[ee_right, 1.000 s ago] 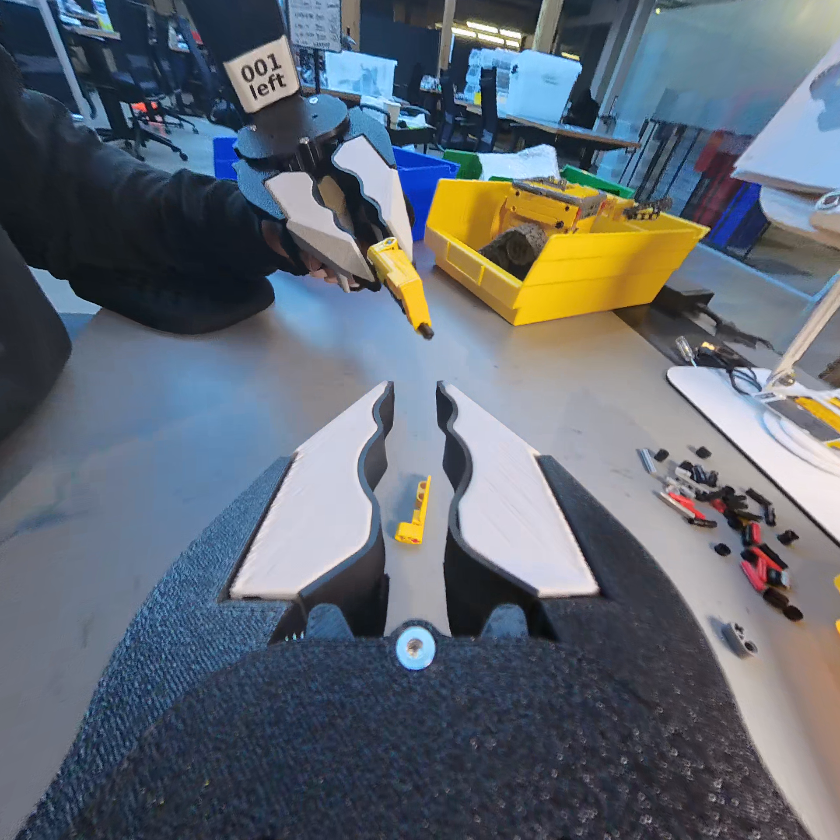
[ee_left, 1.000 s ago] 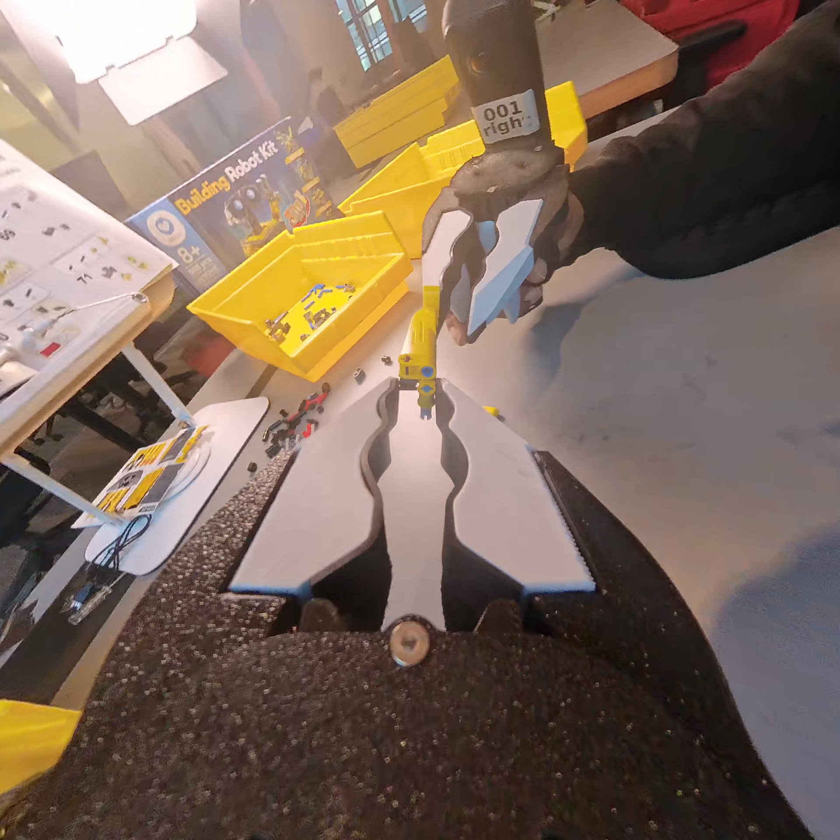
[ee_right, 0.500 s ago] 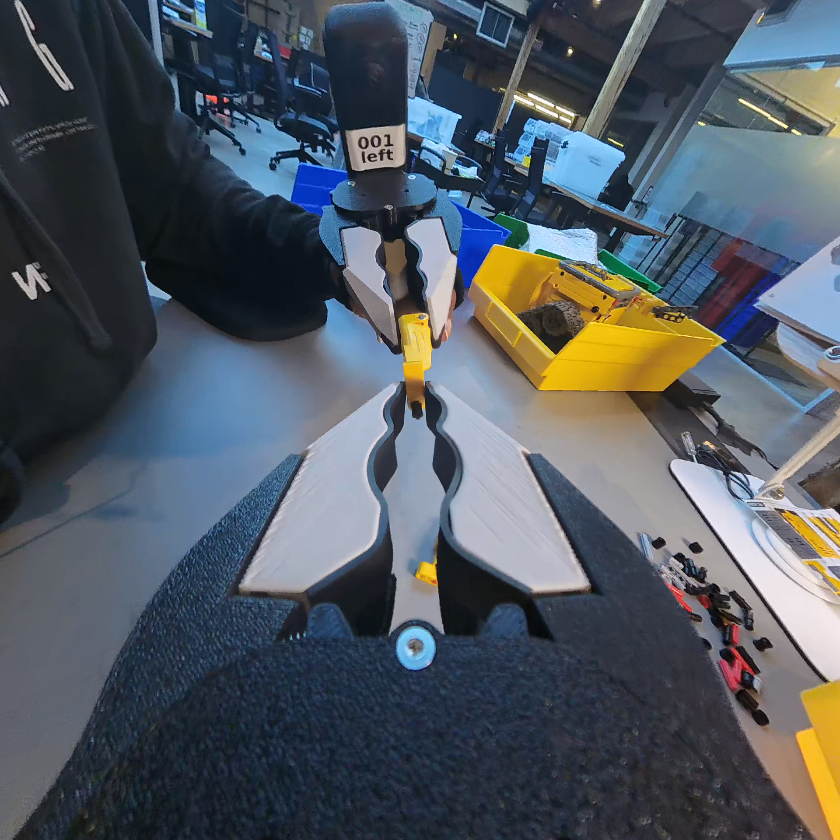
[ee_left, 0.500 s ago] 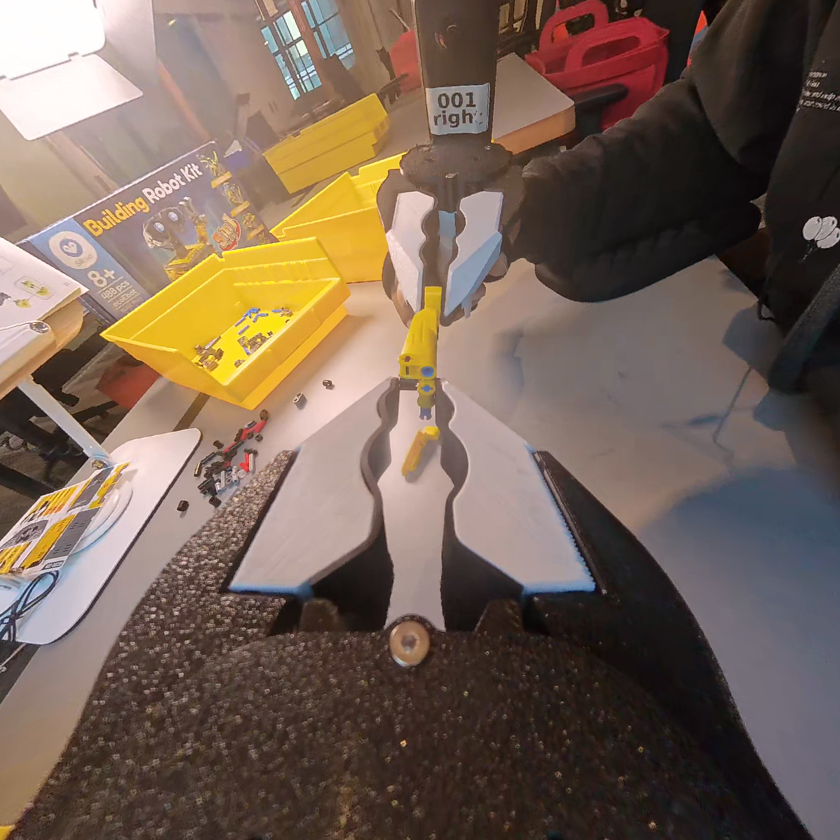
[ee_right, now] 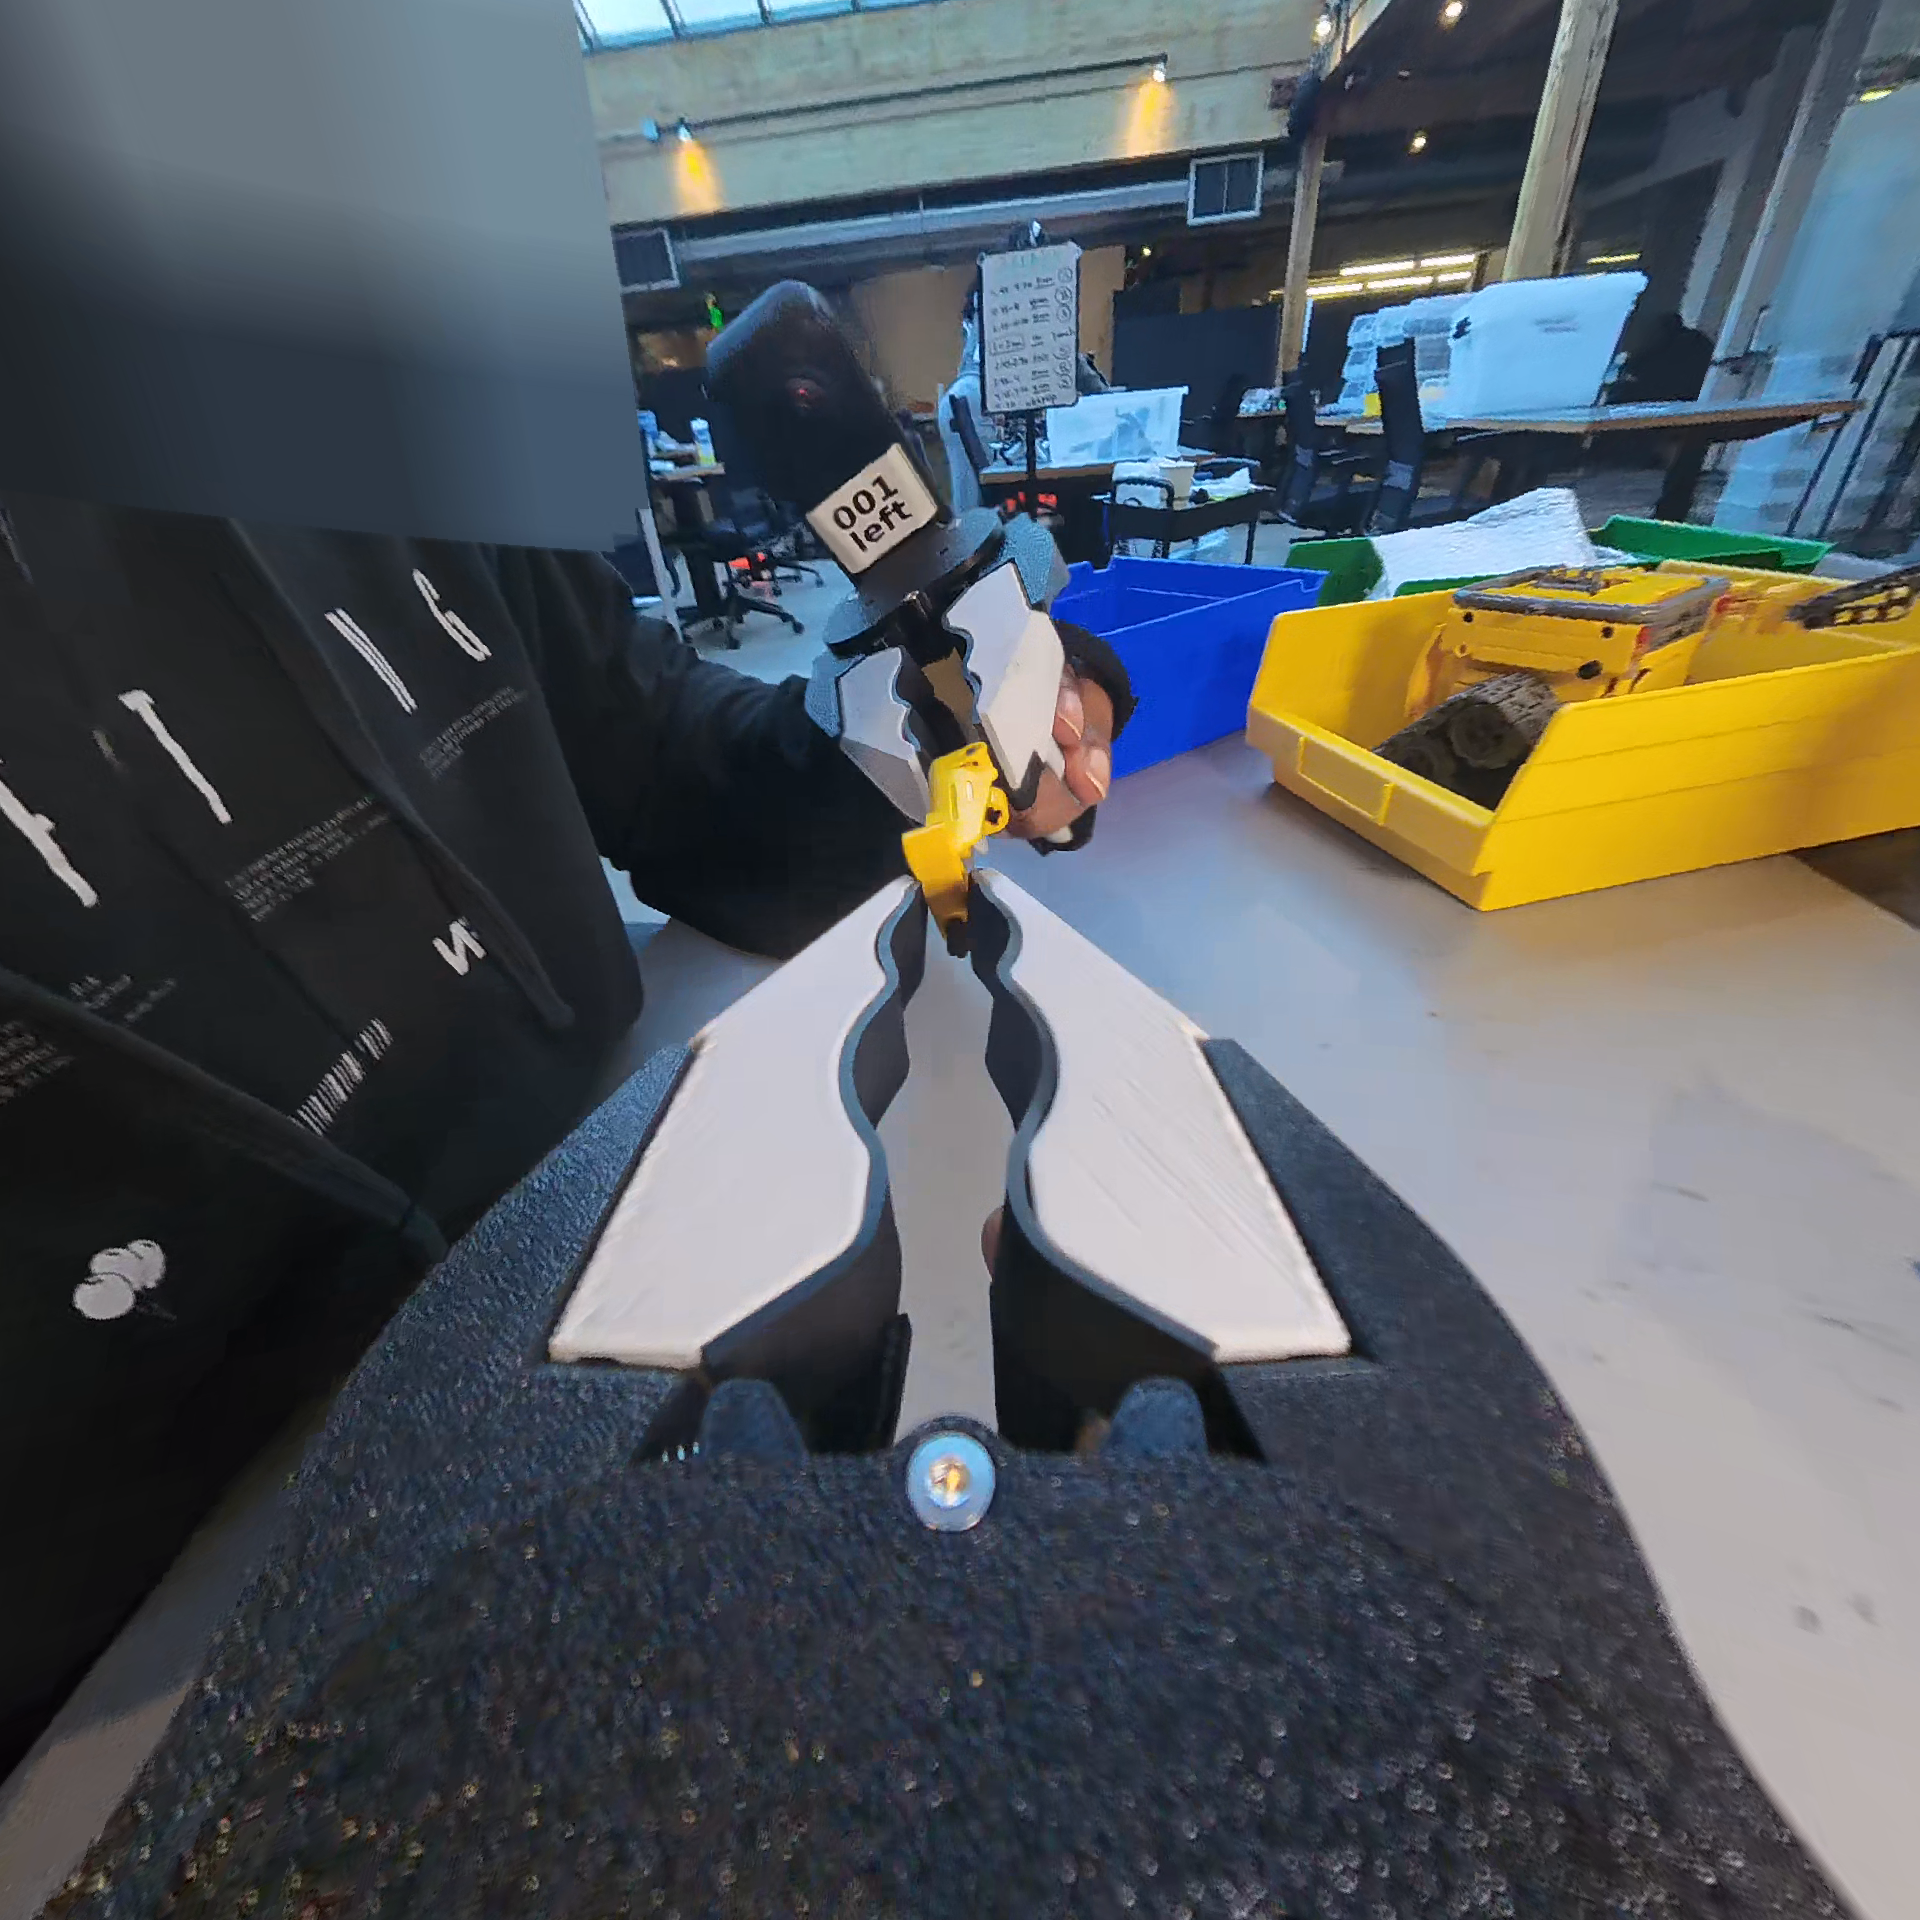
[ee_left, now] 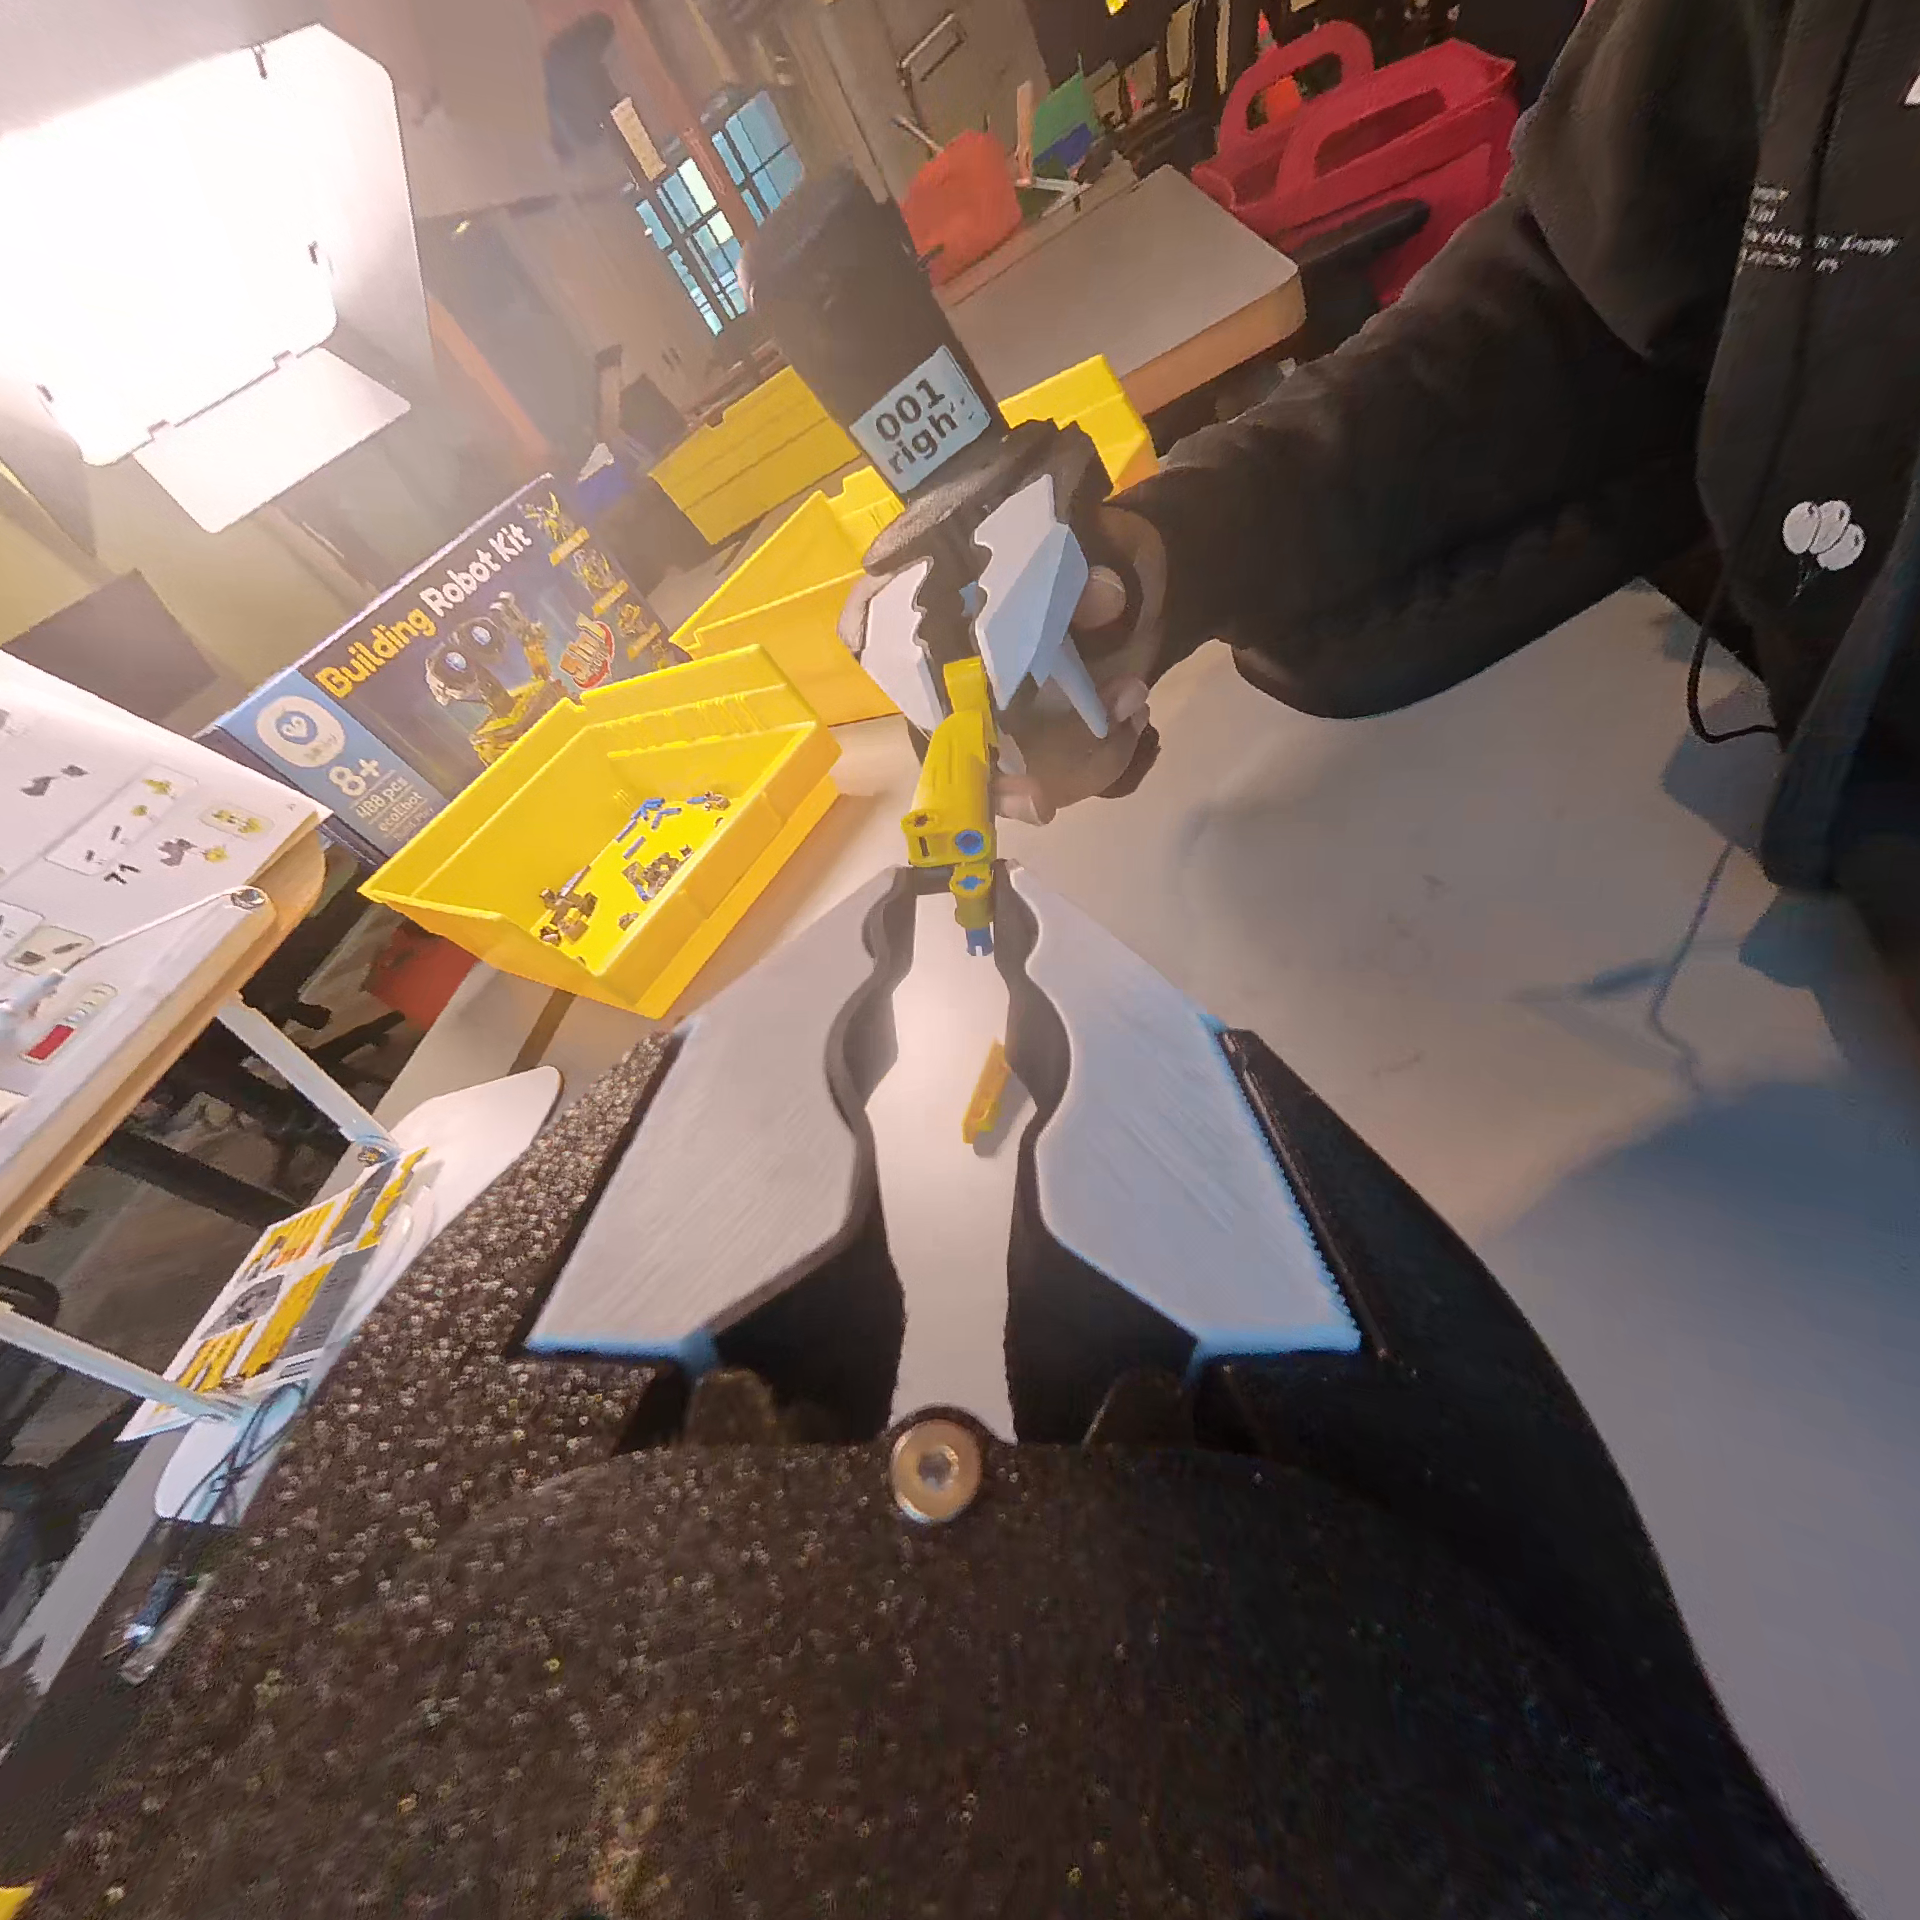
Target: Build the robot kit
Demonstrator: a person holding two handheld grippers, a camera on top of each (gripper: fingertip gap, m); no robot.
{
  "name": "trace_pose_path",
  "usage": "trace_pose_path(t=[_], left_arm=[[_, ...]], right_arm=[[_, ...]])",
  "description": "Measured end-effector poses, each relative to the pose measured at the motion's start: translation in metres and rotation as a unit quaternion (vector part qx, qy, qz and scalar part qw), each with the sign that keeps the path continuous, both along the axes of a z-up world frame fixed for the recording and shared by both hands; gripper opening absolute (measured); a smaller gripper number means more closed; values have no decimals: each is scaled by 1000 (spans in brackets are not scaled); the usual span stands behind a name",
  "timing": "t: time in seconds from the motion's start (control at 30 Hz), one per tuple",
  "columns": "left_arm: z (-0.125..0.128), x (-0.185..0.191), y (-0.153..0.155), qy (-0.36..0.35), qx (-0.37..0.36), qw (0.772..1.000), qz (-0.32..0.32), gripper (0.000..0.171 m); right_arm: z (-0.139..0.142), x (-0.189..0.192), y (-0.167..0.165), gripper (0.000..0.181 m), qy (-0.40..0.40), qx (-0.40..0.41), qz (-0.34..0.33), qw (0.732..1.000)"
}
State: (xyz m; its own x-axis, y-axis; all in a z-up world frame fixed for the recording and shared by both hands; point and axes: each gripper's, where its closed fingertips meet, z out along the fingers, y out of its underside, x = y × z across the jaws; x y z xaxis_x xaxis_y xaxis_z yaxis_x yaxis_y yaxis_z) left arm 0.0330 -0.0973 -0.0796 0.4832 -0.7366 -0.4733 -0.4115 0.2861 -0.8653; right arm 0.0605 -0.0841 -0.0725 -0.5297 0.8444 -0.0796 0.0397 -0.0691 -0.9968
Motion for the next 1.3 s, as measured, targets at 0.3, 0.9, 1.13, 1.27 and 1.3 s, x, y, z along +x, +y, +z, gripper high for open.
trace_pose_path(t=[0.3, 0.9, 1.13, 1.27, 1.3], left_arm=[[5, 0, -3, 31, 36, 999, 12, 14], [6, -5, 1, -97, -114, 989, -18, 15], [7, -6, 4, -151, -165, 974, -26, 19], [9, -6, 5, -170, -188, 967, -27, 19], [10, -6, 5, -177, -192, 965, -29, 19]], right_arm=[[6, 1, -2, 7, -6, -55, 19, 998], [4, -7, 6, 7, 3, -49, -20, 999], [6, -6, 10, 7, 21, -22, -42, 999], [6, -7, 13, 7, 23, -12, -51, 998], [5, -7, 12, 7, 23, -8, -52, 998]])
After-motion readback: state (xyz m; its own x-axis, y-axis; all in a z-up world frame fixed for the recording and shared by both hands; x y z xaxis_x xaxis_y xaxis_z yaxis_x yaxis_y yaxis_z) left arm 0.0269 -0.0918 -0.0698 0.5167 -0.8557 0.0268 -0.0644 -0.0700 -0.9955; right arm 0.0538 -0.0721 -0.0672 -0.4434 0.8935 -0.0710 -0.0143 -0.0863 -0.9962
